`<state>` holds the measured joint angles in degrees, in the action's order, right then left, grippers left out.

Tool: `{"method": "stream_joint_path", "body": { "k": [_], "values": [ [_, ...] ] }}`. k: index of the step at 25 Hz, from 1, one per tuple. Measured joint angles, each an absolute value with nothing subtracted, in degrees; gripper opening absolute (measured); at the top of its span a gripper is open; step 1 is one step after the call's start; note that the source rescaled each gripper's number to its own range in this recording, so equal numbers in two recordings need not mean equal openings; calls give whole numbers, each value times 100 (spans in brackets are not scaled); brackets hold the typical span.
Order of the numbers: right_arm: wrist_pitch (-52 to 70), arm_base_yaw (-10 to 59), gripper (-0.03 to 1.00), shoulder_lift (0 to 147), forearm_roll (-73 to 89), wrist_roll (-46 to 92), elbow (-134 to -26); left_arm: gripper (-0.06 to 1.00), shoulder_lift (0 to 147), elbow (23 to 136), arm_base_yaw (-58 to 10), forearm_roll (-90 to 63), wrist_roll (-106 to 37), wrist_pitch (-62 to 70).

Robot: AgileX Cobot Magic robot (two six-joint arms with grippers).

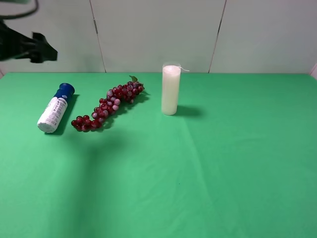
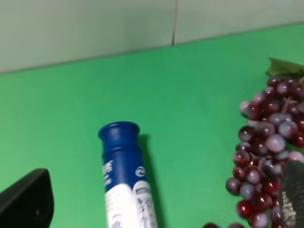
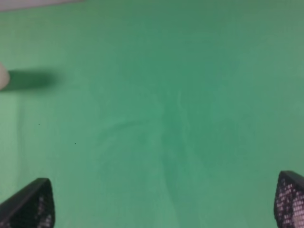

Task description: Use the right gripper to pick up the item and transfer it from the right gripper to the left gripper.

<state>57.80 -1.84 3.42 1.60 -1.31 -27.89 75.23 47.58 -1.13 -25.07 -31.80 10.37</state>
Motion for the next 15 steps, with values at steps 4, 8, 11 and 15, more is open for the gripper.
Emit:
{"method": "stream_joint_path", "body": {
  "k": [4, 8, 11, 15],
  "values": [
    [5788, -184, 100, 342, 160, -131, -2789, 100, 6185, 4202, -113, -1989, -2658, 1399],
    [5788, -184, 100, 342, 160, -131, -2789, 100, 4707, 3760, -113, -1699, -2412, 2090],
    [5788, -184, 100, 342, 160, -131, -2789, 100, 3601, 3567, -113, -1472, -2206, 2732],
    [5788, -184, 100, 342, 160, -131, -2789, 100, 2241, 3488, -113, -1047, -1843, 3747]
  ]
}}
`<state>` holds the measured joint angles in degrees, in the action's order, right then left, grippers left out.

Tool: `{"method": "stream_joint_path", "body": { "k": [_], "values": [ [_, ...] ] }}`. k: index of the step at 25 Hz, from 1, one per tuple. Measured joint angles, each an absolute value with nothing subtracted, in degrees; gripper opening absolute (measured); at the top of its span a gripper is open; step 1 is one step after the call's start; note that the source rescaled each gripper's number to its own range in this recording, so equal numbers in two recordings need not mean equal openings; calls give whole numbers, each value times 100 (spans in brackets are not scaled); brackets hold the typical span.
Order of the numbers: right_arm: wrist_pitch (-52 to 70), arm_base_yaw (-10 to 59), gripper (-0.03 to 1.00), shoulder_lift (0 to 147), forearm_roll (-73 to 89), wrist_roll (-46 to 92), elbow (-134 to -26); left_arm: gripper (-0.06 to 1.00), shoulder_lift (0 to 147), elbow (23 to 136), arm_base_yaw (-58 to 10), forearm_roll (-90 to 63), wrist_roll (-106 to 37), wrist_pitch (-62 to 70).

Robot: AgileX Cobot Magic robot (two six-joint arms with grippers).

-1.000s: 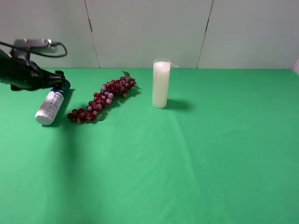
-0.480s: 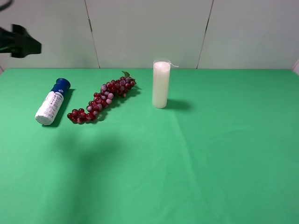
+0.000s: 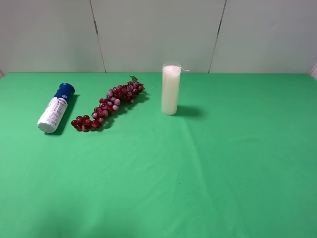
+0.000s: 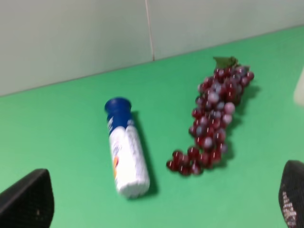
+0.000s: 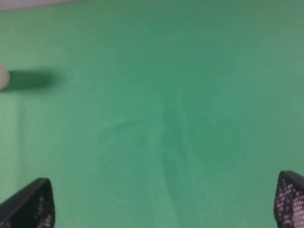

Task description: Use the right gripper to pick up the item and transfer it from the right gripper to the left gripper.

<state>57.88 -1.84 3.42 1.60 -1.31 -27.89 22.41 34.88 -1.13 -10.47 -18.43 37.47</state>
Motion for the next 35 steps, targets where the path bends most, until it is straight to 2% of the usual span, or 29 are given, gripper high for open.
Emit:
{"method": "stream_joint_path", "body": {
  "k": [9, 17, 24, 35],
  "values": [
    [5788, -184, 100, 342, 160, -131, -2789, 100, 44, 3488, -113, -624, -1637, 5331],
    [5788, -184, 100, 342, 160, -131, -2789, 100, -45, 3356, -113, -677, -843, 6233],
    [5780, -184, 100, 342, 165, -131, -2789, 100, -45, 2846, -113, -708, -503, 6178],
    [5780, -184, 100, 342, 165, -131, -2789, 100, -45, 2814, -119, -691, -503, 6097]
  ]
}}
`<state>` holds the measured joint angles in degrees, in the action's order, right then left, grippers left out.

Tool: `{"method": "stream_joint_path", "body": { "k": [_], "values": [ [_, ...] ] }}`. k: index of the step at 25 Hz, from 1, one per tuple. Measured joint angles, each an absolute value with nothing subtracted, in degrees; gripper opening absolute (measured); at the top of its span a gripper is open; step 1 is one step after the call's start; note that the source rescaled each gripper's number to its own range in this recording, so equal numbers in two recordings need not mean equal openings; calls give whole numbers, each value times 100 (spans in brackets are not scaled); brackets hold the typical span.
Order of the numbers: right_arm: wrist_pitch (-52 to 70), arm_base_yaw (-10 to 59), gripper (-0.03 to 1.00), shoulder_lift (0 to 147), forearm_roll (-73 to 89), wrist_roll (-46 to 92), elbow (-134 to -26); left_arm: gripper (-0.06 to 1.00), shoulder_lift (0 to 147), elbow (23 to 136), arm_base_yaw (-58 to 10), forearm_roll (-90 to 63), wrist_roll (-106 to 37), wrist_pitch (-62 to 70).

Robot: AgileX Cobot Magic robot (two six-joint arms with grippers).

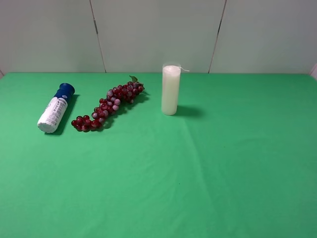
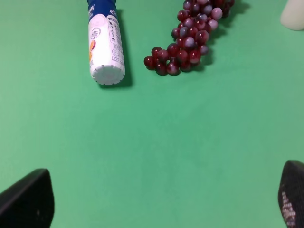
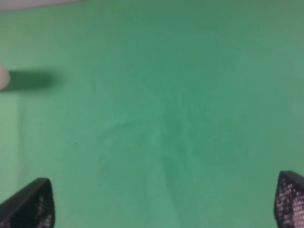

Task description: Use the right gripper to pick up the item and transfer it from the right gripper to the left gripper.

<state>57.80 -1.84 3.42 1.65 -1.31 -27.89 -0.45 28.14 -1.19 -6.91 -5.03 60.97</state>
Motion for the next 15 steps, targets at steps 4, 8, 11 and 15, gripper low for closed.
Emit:
{"method": "stream_joint_path", "body": {
  "k": [4, 8, 11, 15],
  "values": [
    [5780, -184, 100, 342, 165, -131, -2789, 100, -45, 2814, -119, -691, -503, 6097],
    [5780, -184, 100, 342, 165, -131, -2789, 100, -45, 2814, -119, -691, -503, 6097],
    [5780, -184, 100, 342, 165, -131, -2789, 100, -45, 2814, -119, -691, -503, 6097],
    [5780, -184, 100, 342, 165, -131, -2789, 100, -45, 2814, -119, -691, -503, 6097]
  ]
}}
